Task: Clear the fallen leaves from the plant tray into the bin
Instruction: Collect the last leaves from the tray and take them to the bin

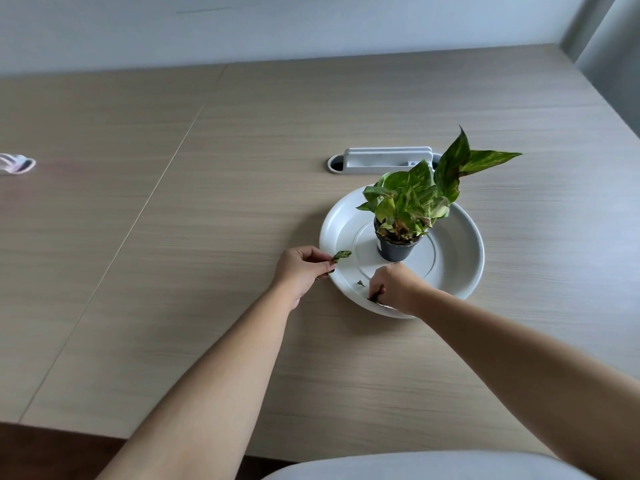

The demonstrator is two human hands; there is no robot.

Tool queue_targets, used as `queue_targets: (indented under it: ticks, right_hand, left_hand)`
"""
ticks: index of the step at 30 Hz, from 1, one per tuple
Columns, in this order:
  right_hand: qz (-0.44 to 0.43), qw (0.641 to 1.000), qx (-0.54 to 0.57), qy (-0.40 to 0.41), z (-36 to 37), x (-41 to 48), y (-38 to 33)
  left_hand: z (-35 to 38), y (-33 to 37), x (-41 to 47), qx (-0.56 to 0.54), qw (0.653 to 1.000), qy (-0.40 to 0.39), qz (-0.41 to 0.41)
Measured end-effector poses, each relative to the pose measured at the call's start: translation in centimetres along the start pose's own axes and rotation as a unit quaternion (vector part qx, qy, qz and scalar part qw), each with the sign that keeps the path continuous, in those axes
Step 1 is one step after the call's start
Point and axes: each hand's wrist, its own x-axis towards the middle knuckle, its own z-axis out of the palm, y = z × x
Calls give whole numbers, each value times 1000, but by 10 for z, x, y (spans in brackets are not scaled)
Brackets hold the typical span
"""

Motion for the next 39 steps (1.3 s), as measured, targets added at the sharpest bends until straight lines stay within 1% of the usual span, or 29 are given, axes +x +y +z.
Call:
queue_targets:
  ticks: [3, 6, 8, 11, 13, 16, 18, 21, 24, 27, 29, 30, 32, 33, 36, 39]
  right_hand:
    - [42, 993, 92, 52, -14, -7, 13]
    - [86, 983, 136, 94, -34, -17, 35]
    - [107, 983, 120, 88, -45, -24, 48]
    - [117, 990, 61, 50, -51, -31, 58]
    - [116, 993, 26, 23, -49, -33, 60]
    - [116, 993, -13, -7, -43, -35, 60]
    - [112, 993, -40, -8, -39, -32, 62]
    - [107, 991, -77, 0, -32, -26, 64]
    - [116, 988, -99, 5, -27, -25, 62]
    - [123, 987, -100, 8, -25, -26, 59]
    - [122, 988, -94, 16, -24, -25, 61]
    - [123, 989, -85, 20, -24, -24, 62]
    - [127, 990, -56, 26, -23, -23, 64]
    - [132, 990, -36, 29, -23, -22, 66]
    - [143, 987, 46, 53, -28, -23, 69]
    - [155, 973, 148, 81, -41, -26, 71]
  left_hand:
    - [4, 3, 2, 0, 1000, -5, 6]
    - [8, 4, 3, 32, 999, -11, 16]
    - [13, 5, 4, 68, 997, -18, 26]
    - [22, 6, 5, 154, 987, -32, 40]
    - [31, 8, 5, 259, 962, -57, 71]
    - [48, 10, 4, 393, 906, -99, 120]
    - [60, 10, 6, 464, 870, -115, 122]
    - [74, 7, 11, 539, 828, -127, 94]
    - [85, 5, 10, 599, 789, -111, 78]
    - [90, 1, 5, 657, 735, -107, 127]
    - [89, -1, 4, 677, 711, -112, 150]
    - [89, -1, 6, 677, 711, -114, 151]
    - [88, 0, 10, 653, 734, -118, 141]
    - [87, 0, 11, 631, 755, -118, 131]
    - [83, 1, 16, 527, 838, -95, 106]
    - [73, 6, 18, 403, 910, -71, 66]
